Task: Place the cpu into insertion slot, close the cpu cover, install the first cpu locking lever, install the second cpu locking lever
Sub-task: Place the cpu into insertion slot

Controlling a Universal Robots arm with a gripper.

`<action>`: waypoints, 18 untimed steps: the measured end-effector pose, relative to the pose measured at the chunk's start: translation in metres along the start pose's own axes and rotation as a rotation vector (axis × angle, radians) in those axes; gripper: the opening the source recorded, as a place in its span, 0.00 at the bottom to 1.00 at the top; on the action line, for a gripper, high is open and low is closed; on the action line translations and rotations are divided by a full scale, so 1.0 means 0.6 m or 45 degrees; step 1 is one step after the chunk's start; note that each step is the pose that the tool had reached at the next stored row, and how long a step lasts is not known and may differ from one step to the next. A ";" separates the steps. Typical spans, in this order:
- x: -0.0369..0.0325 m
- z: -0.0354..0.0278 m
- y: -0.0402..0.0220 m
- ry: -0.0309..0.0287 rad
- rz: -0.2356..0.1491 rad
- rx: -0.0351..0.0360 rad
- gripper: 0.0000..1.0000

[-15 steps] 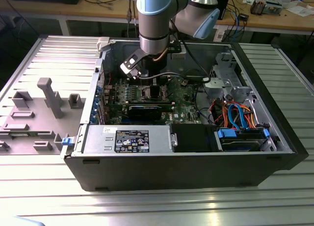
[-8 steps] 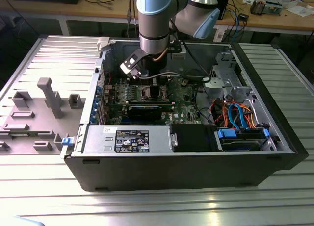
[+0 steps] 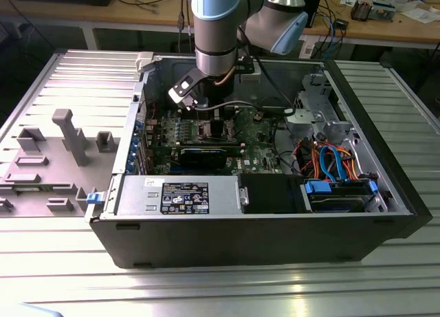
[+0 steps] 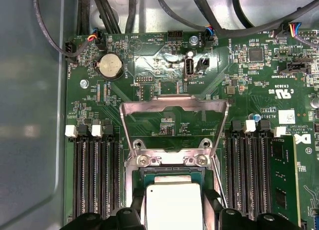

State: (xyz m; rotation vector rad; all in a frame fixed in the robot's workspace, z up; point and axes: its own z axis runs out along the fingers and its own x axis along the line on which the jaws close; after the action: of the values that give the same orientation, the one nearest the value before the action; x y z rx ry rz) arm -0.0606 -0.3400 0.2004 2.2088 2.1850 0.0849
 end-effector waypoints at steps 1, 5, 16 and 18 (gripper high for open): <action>0.000 0.000 0.000 0.0002 0.000 -0.0001 0.54; 0.000 -0.001 0.000 -0.0013 0.014 0.0002 0.54; 0.000 0.002 0.002 -0.0018 0.026 -0.0003 0.54; 0.000 0.002 0.002 -0.0017 0.026 -0.0003 0.55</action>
State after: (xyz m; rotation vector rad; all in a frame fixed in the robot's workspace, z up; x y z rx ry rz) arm -0.0593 -0.3400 0.1991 2.2308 2.1617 0.0842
